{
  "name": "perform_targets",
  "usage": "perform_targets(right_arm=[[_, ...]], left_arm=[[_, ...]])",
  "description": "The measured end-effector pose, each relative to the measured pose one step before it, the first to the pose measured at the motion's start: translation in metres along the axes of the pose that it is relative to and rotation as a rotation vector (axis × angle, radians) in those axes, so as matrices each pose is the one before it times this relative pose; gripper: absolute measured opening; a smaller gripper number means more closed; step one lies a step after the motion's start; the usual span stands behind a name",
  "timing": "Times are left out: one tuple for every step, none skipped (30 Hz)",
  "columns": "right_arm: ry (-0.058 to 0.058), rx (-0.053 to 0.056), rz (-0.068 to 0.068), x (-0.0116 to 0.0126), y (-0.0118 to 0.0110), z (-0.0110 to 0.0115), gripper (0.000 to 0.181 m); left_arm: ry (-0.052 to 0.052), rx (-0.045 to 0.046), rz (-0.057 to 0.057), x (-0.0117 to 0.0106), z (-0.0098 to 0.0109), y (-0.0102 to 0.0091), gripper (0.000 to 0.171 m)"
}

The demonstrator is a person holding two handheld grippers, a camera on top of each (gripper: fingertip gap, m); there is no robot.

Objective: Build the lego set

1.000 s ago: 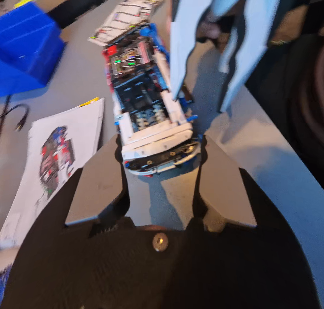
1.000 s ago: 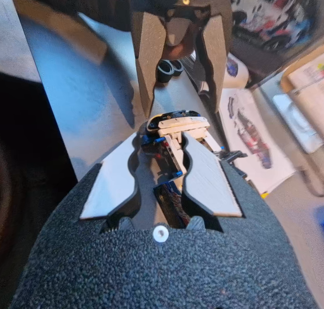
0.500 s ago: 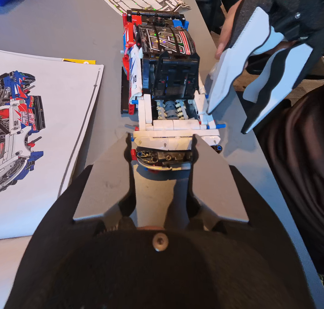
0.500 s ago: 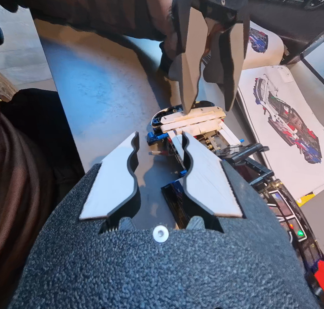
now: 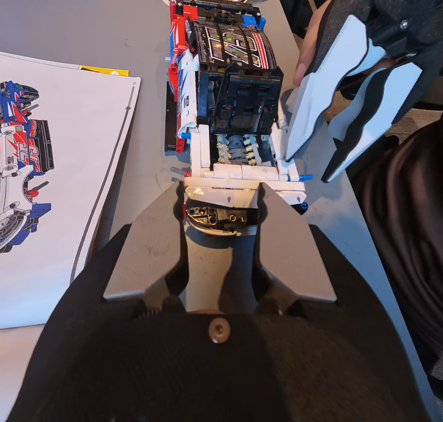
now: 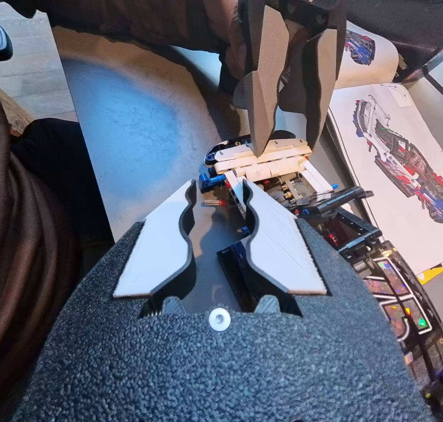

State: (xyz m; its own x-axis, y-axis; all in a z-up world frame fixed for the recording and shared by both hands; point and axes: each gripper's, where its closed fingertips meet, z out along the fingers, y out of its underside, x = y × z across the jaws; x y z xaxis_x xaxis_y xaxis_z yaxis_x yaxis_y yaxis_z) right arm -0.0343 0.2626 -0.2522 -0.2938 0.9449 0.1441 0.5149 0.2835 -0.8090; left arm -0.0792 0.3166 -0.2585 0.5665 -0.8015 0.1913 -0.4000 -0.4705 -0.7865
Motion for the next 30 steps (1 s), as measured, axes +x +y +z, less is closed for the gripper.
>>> perform_targets(right_arm=[[0.0033,0.0012,-0.0056,0.00048,-0.00017,-0.00089,0.037],[0.0021,0.002,-0.0034,0.00046,-0.00016,-0.00075,0.035],[-0.0016,0.0049,-0.0002,-0.00006,-0.00065,-0.00055,0.034],[-0.0035,0.0051,0.0027,-0.00043,-0.00072,-0.0001,0.033],[-0.0028,0.0019,0.0036,-0.00018,-0.00019,0.0005,0.033],[-0.0016,-0.0021,0.0018,-0.00002,0.00064,0.00105,0.032],[0.0029,-0.0056,-0.0013,0.0006,0.00116,0.0014,0.03],[0.0068,-0.0056,-0.0039,0.00108,0.00122,0.00141,0.028],[0.0051,-0.0015,-0.0053,0.00062,0.00054,0.00088,0.026],[0.0041,0.0011,-0.0063,0.00028,-0.00006,0.00027,0.025],[0.0068,-0.0006,-0.007,0.00069,0.00025,0.0002,0.023],[0.0053,-0.0013,-0.0058,0.00062,0.00027,0.00015,0.023],[0.0018,-0.0017,-0.0029,0.0,0.00028,0.00056,0.024],[0.0032,-0.0035,-0.0037,-0.00004,0.00033,0.00078,0.024],[0.0087,-0.0039,-0.0098,0.0001,0.00025,0.00055,0.025],[0.014,-0.0033,-0.0199,0.00017,-0.00007,0.00017,0.026],[0.017,-0.0029,-0.0273,0.00007,-0.00004,0.00001,0.026],[0.0198,-0.0022,-0.0273,0.00024,0.00003,-0.00001,0.027],[0.0203,0.0005,-0.0246,0.00015,-0.00031,-0.00008,0.027],[0.0168,0.0012,-0.0211,-0.00005,-0.00045,-0.00025,0.027],[0.0136,0.0017,-0.0161,0.00003,-0.0001,-0.00039,0.027],[0.01,0.0039,-0.0104,0.0001,-0.00017,-0.00054,0.026],[0.0054,0.0048,-0.0027,0.00019,-0.00015,-0.00056,0.026],[0.0027,0.0072,0.0041,0.00045,-0.00045,-0.00096,0.024],[0.0052,0.0122,0.0029,0.00136,-0.00147,-0.00175,0.015],[0.0024,0.015,-0.0038,0.00109,-0.00211,-0.00227,0.015],[-0.0036,0.0073,-0.0075,0.00025,-0.00136,-0.00158,0.018],[-0.0075,-0.003,-0.007,-0.00077,0.00017,-0.00039,0.027],[-0.0106,-0.0051,-0.0058,-0.00168,0.00022,0.00051,0.036],[-0.0156,-0.0061,-0.0067,-0.00307,0.00035,0.00102,0.043]], left_arm=[[-0.0053,-0.00047,0.0001,0.00007,-0.00007,-0.00009,0.059],[-0.0046,-0.00239,0.0012,0.0005,0.00019,0.00023,0.062],[-0.0063,-0.00259,-0.0013,0.00036,0.00026,0.00005,0.064],[-0.0056,-0.002,-0.0022,0.00062,0.00049,-0.00004,0.066],[-0.0047,-0.00141,-0.0022,0.00081,0.00055,0.0,0.067],[-0.0063,-0.00035,-0.0016,0.00045,0.00041,-0.00014,0.068],[-0.0072,-0.0002,-0.0055,-0.00019,0.00036,-0.00016,0.068],[-0.0087,0.00095,-0.0073,-0.00065,0.00013,-0.00017,0.067],[-0.0093,0.00352,-0.0044,-0.00098,0.00008,-0.00024,0.065],[-0.0032,0.00349,-0.0026,-0.0001,-0.00005,0.00003,0.064],[-0.0037,0.00214,-0.0012,-0.0002,-0.00043,0.00007,0.063],[-0.0043,0.00053,-0.0009,-0.00017,-0.00047,0.00014,0.062],[-0.0049,0.00052,-0.0021,0.00004,-0.00013,0.00031,0.062],[-0.0081,0.00046,-0.0017,-0.00035,-0.00014,0.00021,0.062],[-0.0076,0.0007,-0.0007,-0.00021,-0.00005,0.00002,0.062],[-0.0067,0.00166,0.0015,0.00009,0.00007,0.00003,0.062],[-0.0061,0.00191,0.0036,-0.00002,-0.00004,-0.00004,0.061],[-0.0043,0.00029,0.0007,-0.00015,-0.00002,-0.00004,0.062],[-0.0029,0.00081,0.0029,-0.0001,0.00001,-0.00011,0.061],[-0.0018,0.00199,0.0043,-0.00005,0.00004,-0.00011,0.061],[-0.0007,0.00133,-0.0002,-0.00014,0.00003,-0.00015,0.061],[-0.0006,0.00171,0.0015,0.00002,0.00009,-0.00018,0.061],[-0.0023,0.003,0.0056,-0.00012,-0.00005,-0.00012,0.061],[-0.003,0.00208,0.0039,-0.00008,-0.00023,-0.00016,0.06],[-0.0061,0.0018,0.007,-0.00024,-0.0002,-0.00022,0.058],[-0.0056,0.00177,0.0068,-0.00009,-0.00014,-0.00026,0.057],[-0.0022,0.0002,0.003,0.00012,0.00009,-0.00012,0.057],[0.0008,-0.00056,-0.0006,0.0002,0.00008,0.00012,0.057],[0.0017,-0.00081,-0.0019,0.00002,-0.00004,0.00006,0.057],[0.0022,-0.00058,-0.0023,-0.00004,0.00002,0.00009,0.057]])
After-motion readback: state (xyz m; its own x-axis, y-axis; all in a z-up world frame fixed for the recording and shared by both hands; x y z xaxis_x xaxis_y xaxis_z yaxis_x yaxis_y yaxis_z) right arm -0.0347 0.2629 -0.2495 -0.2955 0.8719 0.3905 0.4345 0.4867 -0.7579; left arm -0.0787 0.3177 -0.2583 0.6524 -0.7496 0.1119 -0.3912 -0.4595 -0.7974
